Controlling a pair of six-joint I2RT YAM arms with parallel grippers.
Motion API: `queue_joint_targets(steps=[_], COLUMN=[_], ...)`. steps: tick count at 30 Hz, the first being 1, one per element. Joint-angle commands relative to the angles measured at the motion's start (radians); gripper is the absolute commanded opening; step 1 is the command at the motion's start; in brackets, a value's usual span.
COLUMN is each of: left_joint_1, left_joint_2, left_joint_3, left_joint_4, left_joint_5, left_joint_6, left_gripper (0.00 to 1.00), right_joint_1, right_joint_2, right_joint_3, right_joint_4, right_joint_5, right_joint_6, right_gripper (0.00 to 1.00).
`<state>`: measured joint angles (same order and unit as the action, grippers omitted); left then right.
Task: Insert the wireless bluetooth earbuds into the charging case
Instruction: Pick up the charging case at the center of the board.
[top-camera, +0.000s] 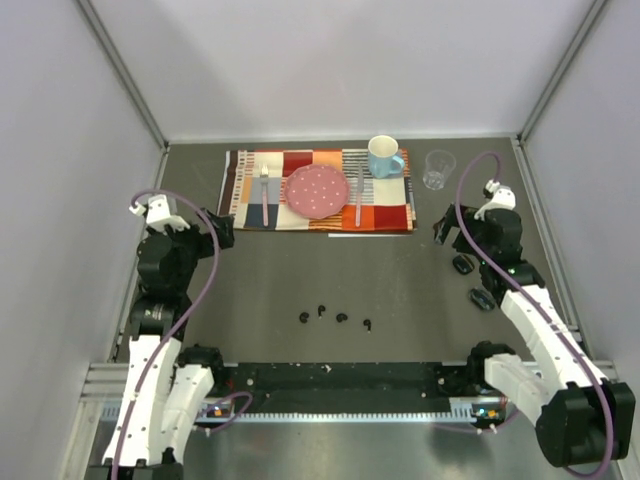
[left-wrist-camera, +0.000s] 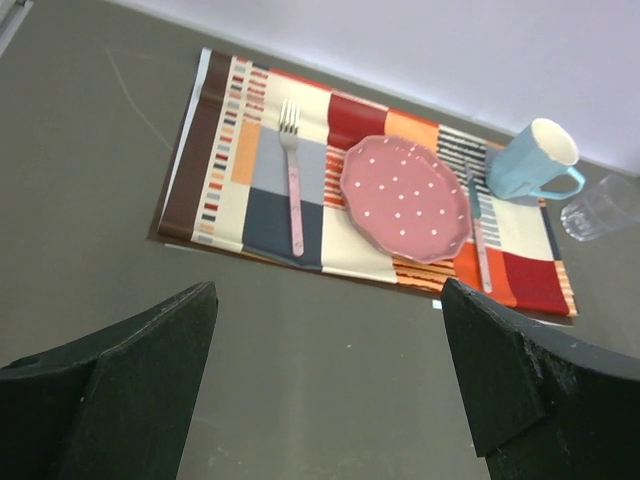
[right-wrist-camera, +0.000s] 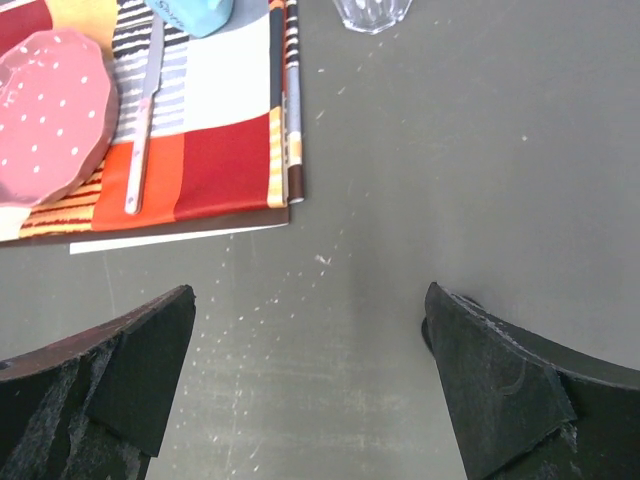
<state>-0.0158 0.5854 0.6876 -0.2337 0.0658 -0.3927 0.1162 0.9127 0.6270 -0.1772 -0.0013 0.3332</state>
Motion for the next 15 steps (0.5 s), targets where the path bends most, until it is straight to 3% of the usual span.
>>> queue_joint_targets(steps=[1, 4, 10, 15], left_joint_1=[0.004, 0.004, 0.002, 0.002], left_joint_2=[0.033, 0.054, 0.071, 0.08], left_joint_3=[-0.022, -0.007, 0.012, 0.023], left_joint_4=[0.053, 0.054, 0.013, 0.046], left_joint_5=[-0.05, 0.005, -0.057, -0.02], left_joint_6=[0.012, 0.066, -0.015, 0.024], left_gripper=[0.99, 0.99, 0.99, 0.99], right_joint_1=[0.01, 0.01, 0.01, 0.01], right_joint_2=[-0.049, -0.086, -0.152, -0.164], right_joint_3=[-0.009, -0.012, -0.065, -0.085], right_joint_4=[0.1, 0.084, 0.077, 0.068], right_joint_5=[0.075, 0.122, 0.129, 0.126], right_joint_6=[-0.04, -0.06, -0.145, -0.14], right_gripper=[0.99, 0.99, 0.99, 0.99])
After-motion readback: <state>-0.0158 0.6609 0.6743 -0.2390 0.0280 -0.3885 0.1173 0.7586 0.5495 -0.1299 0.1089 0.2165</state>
